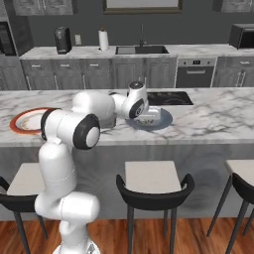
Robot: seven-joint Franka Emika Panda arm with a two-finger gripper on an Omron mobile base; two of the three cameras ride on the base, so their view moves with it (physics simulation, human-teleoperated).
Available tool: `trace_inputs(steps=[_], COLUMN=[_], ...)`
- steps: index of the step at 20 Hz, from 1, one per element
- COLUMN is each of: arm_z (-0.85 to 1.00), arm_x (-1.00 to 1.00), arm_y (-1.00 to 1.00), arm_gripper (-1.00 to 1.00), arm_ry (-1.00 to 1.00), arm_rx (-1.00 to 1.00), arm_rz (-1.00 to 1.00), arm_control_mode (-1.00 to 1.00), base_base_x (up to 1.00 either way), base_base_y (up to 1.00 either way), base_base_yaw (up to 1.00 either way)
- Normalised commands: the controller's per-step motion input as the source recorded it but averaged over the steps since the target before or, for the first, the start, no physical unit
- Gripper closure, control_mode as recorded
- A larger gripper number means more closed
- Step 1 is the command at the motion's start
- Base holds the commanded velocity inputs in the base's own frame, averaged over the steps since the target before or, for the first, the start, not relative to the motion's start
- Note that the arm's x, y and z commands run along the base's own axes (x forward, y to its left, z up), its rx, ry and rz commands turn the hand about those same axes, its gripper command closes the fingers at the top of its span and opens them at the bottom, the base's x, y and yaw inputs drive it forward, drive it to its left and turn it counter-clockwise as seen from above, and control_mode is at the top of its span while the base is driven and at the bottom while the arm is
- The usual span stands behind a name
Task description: Place two dumplings into each of the tupperware containers and then place the containers in the fridge.
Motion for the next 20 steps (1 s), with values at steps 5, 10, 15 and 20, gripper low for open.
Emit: trace_inputs(steps=[5, 10, 15, 20], arm_z=[-0.32, 0.25, 0.98, 0.84], arm_x=[-0.35, -0.68, -0.71, -0.96], arm_y=[-0.02, 0.0, 0.0, 0.45], arm_gripper=[1.0, 1.0, 1.0, 1.0], arm_ry=[0.03, -0.31, -0.34, -0.24], arm_rx=[0.0, 0.11, 0.02, -0.07], arm_rz=[-0.05, 0.01, 0.11, 0.16], arm_control_mode=[-1.0, -1.0, -1.0, -1.0], base_base_x=[0.0, 0.0, 0.0, 0.0], base_base_y=[0.0, 0.0, 0.0, 0.0], base_base_yaw=[0.0, 0.0, 0.0, 0.0])
